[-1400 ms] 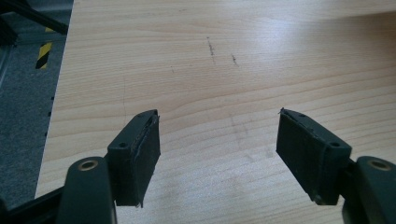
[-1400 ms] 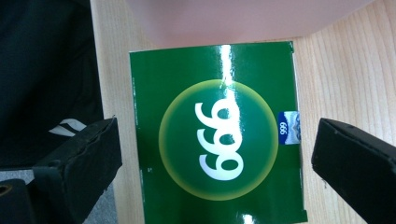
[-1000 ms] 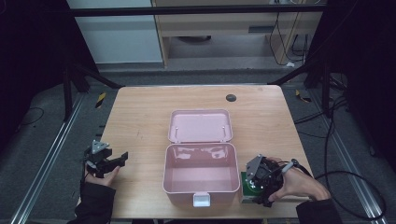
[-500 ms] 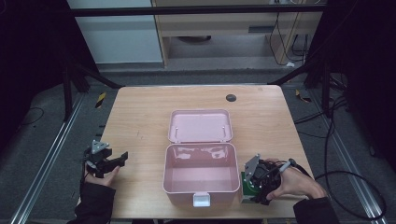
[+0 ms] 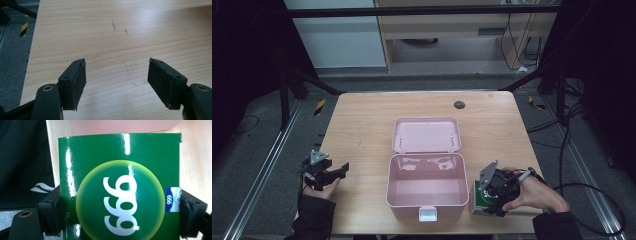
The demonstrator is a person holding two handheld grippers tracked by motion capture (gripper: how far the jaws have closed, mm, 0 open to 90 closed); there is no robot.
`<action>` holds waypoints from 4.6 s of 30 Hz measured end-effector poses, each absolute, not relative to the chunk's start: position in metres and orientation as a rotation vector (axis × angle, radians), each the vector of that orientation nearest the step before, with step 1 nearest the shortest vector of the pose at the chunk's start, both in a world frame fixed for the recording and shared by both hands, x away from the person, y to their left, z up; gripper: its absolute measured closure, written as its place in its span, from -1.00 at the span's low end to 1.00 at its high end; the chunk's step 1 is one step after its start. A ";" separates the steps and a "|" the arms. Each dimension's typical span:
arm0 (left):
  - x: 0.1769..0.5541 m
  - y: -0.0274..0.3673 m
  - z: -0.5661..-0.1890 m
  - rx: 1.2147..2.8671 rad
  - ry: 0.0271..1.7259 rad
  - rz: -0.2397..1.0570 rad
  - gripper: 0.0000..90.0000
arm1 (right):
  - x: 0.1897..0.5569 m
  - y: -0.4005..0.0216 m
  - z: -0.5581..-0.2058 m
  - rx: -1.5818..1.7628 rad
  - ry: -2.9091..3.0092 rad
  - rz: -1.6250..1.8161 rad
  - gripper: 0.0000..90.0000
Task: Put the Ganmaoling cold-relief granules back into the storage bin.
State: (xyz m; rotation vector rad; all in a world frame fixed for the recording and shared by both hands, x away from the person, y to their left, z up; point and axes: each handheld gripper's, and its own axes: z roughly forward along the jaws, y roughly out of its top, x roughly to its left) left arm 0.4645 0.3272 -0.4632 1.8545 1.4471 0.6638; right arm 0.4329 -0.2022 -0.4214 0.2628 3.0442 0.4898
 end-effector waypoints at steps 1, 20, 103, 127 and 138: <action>0.465 0.327 -0.463 1.854 1.447 0.664 -0.33 | 0.433 -0.202 -0.421 0.263 3.044 0.490 -0.64; 0.466 0.326 -0.465 1.863 1.455 0.658 -0.33 | 0.430 -0.222 -0.359 0.314 2.934 0.605 -0.64; 0.467 0.324 -0.465 1.872 1.449 0.661 -0.32 | 0.451 -0.112 -0.288 0.084 2.901 0.693 -0.64; 0.467 0.325 -0.464 1.870 1.450 0.664 -0.32 | 0.454 -0.098 -0.312 0.054 2.936 0.644 -0.65; 0.467 0.326 -0.464 1.865 1.451 0.664 -0.32 | 0.453 -0.091 -0.321 0.034 2.950 0.601 -0.65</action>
